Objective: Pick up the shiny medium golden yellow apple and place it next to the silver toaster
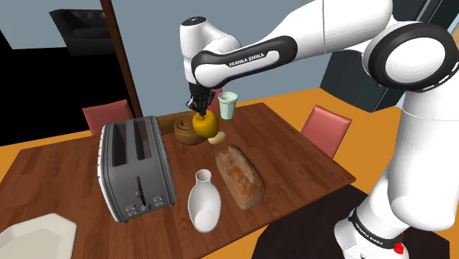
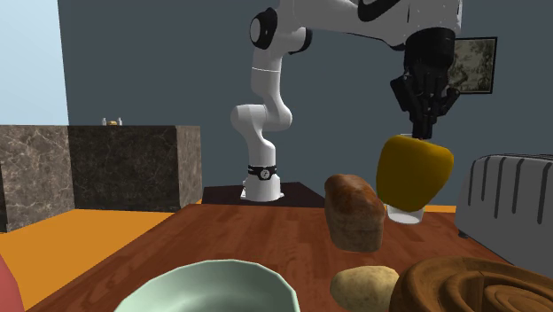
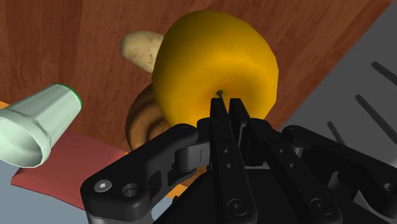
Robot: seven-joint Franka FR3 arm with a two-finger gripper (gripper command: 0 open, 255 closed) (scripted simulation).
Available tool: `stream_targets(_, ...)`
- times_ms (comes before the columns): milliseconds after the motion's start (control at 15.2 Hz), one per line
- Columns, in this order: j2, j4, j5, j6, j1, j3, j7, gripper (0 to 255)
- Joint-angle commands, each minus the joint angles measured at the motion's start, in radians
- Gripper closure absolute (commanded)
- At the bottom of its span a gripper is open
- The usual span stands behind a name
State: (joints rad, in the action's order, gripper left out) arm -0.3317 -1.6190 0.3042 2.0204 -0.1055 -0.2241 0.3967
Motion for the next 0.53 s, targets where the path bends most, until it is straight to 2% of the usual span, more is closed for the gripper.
stream_targets(0,-0.005,-0.018,0.004,0.024,0.002,0.002,0.003,255)
stream_targets(462,-0.033,-0.072,0.022,0.103,0.002,0.008,0.027,255)
